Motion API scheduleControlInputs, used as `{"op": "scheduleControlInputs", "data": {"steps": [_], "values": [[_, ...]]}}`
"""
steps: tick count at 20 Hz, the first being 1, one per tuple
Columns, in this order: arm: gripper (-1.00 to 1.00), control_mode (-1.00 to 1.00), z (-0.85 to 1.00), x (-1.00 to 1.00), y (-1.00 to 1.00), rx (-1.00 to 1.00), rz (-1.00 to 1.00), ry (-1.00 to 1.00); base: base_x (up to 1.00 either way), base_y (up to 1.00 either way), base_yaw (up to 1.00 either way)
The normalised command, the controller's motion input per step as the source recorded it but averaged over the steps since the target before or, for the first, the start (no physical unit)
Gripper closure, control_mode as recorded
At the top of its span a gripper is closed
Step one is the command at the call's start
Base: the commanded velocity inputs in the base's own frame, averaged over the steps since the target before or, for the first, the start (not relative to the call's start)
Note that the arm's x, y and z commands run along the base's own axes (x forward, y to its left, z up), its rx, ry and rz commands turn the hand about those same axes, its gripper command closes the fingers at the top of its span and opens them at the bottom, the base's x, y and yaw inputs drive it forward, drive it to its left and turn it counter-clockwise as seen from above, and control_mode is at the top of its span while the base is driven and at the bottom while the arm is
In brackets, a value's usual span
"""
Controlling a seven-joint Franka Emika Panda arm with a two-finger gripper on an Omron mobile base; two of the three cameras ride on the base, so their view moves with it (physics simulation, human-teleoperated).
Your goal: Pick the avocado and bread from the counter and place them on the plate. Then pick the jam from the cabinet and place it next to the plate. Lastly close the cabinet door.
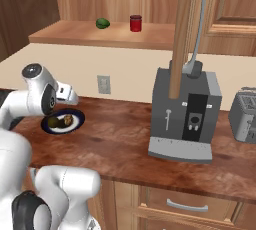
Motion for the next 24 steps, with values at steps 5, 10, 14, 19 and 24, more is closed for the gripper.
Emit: {"op": "scheduleControlInputs", "data": {"steps": [5,10,14,19,24], "values": [[-1.0,-1.0,0.53,-0.52,-0.3,0.0,-0.15,0.0,0.0,0.0,0.0],[-1.0,-1.0,0.47,-0.58,-0.35,0.0,-0.1,-0.03,0.0,0.0,0.0],[-1.0,-1.0,0.39,-0.7,-0.48,0.0,0.0,-0.13,0.0,0.0,0.0],[-1.0,-1.0,0.43,-0.5,-0.35,0.0,0.01,-0.11,0.0,0.0,0.0],[-1.0,-1.0,0.44,-0.44,-0.22,0.0,0.02,-0.16,0.0,0.0,0.0]]}}
